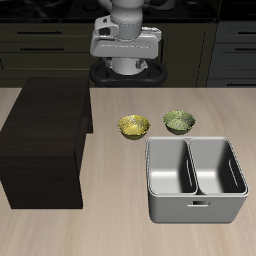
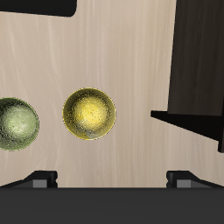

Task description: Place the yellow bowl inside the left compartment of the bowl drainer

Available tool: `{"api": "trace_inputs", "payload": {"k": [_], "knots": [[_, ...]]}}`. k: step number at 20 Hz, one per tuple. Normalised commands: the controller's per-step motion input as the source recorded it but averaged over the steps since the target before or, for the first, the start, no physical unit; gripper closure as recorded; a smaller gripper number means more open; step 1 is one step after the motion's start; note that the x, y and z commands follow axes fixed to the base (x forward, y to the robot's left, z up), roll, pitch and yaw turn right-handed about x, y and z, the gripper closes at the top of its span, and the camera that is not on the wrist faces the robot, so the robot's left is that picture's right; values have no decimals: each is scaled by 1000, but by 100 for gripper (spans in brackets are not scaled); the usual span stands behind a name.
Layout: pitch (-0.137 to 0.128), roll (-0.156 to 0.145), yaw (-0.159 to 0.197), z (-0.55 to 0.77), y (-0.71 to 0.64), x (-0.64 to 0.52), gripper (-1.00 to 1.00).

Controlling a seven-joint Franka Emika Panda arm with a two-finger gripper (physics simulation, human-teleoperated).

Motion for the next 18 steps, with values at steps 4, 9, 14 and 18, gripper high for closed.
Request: {"api": "trace_inputs", "payload": {"k": [4, 9, 14, 18], "knots": [[9, 3, 9, -100, 43, 13, -100], [35, 24, -26, -411, 122, 77, -100], [-9, 16, -8, -195, 37, 36, -100], [-16, 9, 6, -149, 54, 67, -100]]}}
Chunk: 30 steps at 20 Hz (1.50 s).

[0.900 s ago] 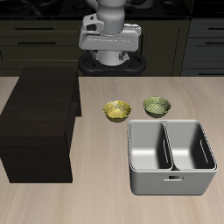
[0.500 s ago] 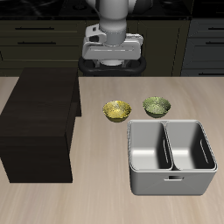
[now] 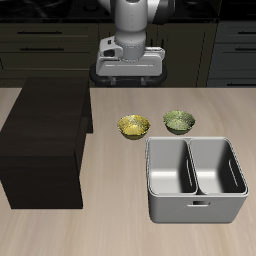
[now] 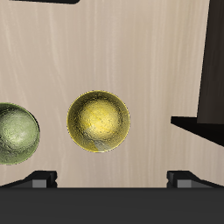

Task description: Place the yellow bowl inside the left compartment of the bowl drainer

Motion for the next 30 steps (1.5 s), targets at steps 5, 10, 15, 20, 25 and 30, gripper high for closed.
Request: {"api": "trace_inputs", "payload": {"k": [5, 10, 15, 20, 25, 30], "knots": [[-22, -12, -17, -75, -50, 114, -100], [7, -2, -17, -114, -8, 76, -100], [12, -12, -20, -169, -19, 53, -100], [18, 5, -3, -233, 19, 78, -100], [-6, 1, 11, -161, 46, 25, -100], [8, -3, 9, -174, -39, 49, -100]]}}
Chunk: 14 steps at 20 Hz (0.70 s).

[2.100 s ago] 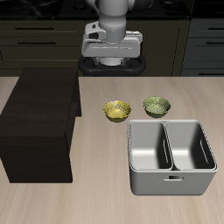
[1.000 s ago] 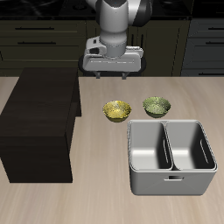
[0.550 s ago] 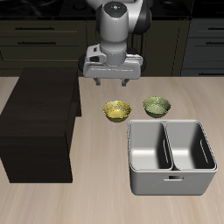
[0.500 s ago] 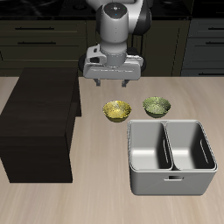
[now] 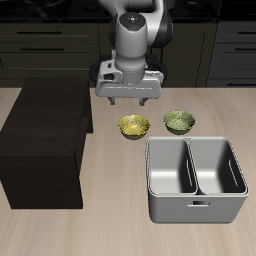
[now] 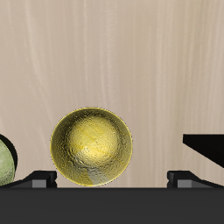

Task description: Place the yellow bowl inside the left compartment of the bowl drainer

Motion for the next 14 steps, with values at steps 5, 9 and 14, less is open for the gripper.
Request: {"api": "trace_inputs", "payload": {"k": [5, 9, 14], "knots": [[16, -12, -24, -163, -44, 25, -100], [28, -12, -12, -234, -58, 32, -100], [18, -2, -4, -237, -15, -24, -100]]}}
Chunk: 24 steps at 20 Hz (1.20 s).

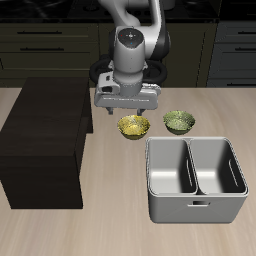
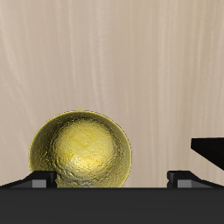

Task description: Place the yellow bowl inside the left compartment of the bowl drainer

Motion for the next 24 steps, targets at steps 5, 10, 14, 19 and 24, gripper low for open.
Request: {"api": "trace_inputs", "payload": {"k": [5, 10, 14, 19, 24], "knots": [[7, -1, -1, -146, 5, -40, -100], [22, -3, -8, -251, -49, -46, -100], [17, 0, -13, -131, -20, -18, -100], [13, -5, 7, -223, -19, -47, -100], [12, 4, 6, -127, 10, -33, -100]]}}
